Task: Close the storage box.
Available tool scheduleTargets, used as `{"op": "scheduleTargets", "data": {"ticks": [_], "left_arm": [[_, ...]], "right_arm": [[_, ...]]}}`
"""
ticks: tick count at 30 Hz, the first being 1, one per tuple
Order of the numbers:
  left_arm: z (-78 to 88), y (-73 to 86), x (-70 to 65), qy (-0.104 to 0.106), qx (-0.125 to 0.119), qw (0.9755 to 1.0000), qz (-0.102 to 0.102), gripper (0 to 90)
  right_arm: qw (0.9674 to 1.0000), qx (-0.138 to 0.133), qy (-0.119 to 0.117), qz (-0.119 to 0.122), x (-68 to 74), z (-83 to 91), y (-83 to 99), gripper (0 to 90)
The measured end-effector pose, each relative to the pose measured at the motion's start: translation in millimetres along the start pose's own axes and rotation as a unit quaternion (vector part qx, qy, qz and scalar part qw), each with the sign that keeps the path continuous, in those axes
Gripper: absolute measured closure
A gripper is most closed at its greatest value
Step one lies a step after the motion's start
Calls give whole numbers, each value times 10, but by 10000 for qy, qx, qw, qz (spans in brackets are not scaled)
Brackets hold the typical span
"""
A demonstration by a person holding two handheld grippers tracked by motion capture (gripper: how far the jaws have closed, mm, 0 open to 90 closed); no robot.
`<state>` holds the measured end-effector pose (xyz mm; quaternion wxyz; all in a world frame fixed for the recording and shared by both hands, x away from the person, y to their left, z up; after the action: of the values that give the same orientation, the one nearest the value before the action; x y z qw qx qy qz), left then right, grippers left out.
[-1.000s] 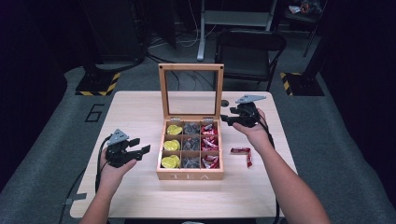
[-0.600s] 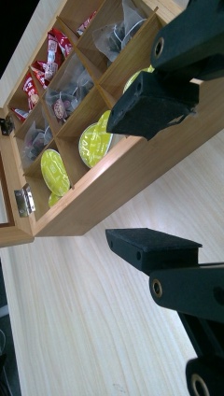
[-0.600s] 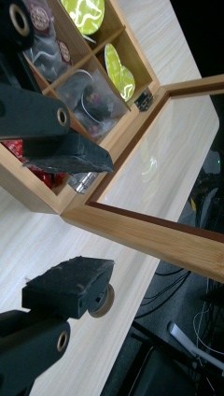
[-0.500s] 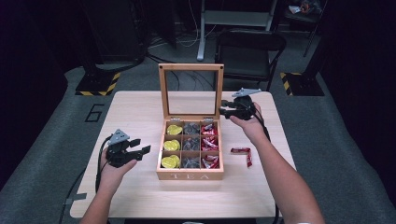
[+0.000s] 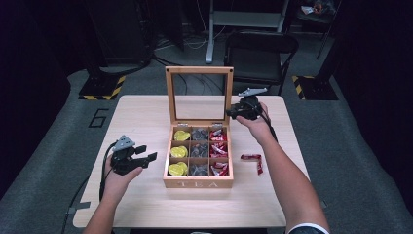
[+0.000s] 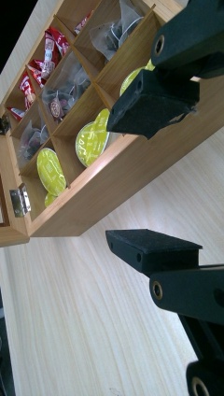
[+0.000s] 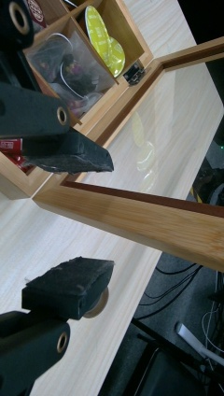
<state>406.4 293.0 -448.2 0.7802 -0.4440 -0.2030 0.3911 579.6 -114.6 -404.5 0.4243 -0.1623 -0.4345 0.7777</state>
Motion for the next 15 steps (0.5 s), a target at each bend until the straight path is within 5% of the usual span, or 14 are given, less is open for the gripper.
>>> {"op": "scheduleTargets", "data": {"ticks": [15], "left_arm": [[12, 2, 17, 86, 42, 10000, 13, 420]], "right_arm": [[9998, -33, -178, 71, 36, -114, -123, 484]]}}
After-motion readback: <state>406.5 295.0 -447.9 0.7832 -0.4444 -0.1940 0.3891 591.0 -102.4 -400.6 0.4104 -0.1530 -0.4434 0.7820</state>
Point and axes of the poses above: each handheld gripper's, and its own axes: z roughly backward along the jaws, y roughly out of its underside, x roughly to its left, the point moved 1 cm from there along -z, roughly forward along the jaws, and after that the axes turned 6 degrees about -z, right-handed, at the moved point
